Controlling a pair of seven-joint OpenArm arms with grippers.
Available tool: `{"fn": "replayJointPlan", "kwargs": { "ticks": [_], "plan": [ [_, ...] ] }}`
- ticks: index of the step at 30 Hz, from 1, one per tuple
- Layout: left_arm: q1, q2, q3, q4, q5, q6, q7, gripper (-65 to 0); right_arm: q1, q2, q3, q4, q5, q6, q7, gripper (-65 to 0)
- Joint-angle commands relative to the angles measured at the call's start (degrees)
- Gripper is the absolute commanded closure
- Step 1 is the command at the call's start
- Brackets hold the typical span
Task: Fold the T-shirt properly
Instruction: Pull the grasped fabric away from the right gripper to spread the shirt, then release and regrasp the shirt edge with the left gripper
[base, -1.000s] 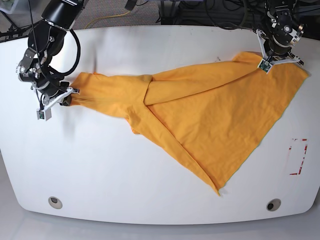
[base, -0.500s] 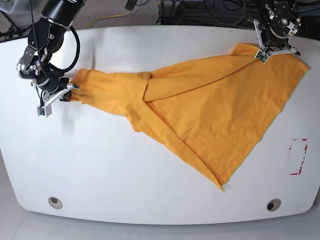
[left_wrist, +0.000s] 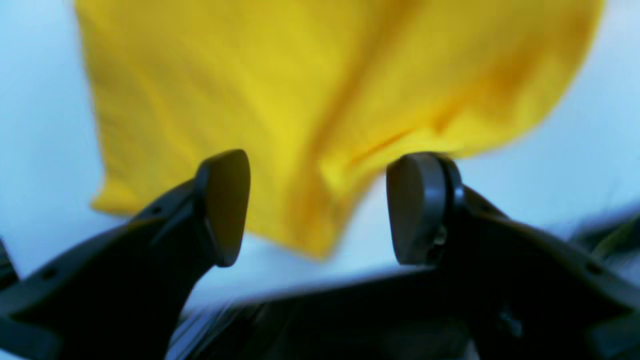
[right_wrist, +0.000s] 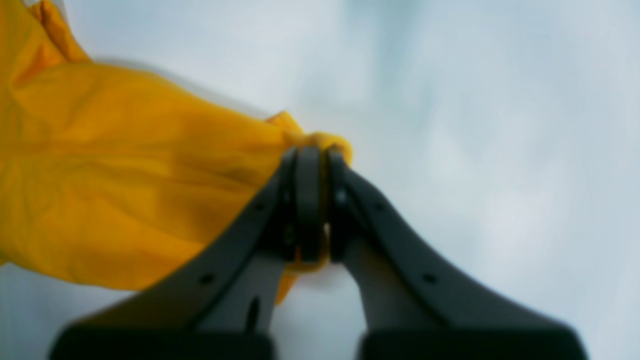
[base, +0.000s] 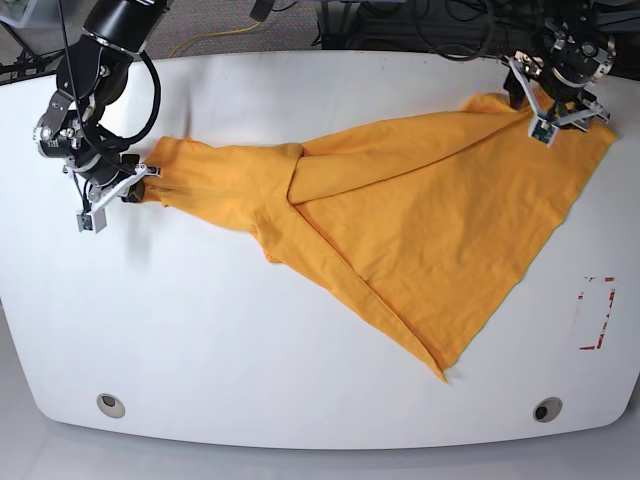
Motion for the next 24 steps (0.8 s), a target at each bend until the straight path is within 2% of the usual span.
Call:
{"fn": "replayJointPlan", "kwargs": {
  "ticks": [1, 4, 8, 13, 16, 20, 24],
  "plan": [
    [-2.0, -0.8, -2.4, 1.2, -4.6, 0.4, -0.5, -40.6, 0.3, 0.8, 0.3, 1.0, 0.5, 0.4, 1.1, 0.0],
    [-6.1, -0.9, -4.6, 1.2, -8.1, 0.4, -0.5, -40.7, 0.1, 0.8, 0.3, 1.0, 0.5, 0.4, 1.1, 0.0],
    [-12.5, -2.0, -5.5, 0.7, -8.6, 0.4, 0.3, -40.8, 0.0, 0.8, 0.3, 1.1, 0.5, 0.4, 1.1, 0.0],
    [-20.9, -2.5, -5.4, 0.9, -11.6, 0.4, 10.4, -40.8, 0.0, 0.8, 0.3, 1.1, 0.5, 0.4, 1.1, 0.0],
    [-26.0, -5.2, -5.6, 0.8, -15.6, 0.4, 17.4, -40.8, 0.1, 0.8, 0.3, 1.2, 0.5, 0.4, 1.1, 0.0],
    [-31.1, -5.6, -5.9, 0.6, -17.1, 0.4, 21.5, -40.8, 0.1, 0.8, 0.3, 1.2, 0.5, 0.4, 1.1, 0.0],
    [-35.9, -5.4, -5.8, -1.5, -13.7, 0.4, 21.8, -40.8, 0.2, 0.7, 0.3, 1.2, 0.5, 0.4, 1.2, 0.0]
  ]
}}
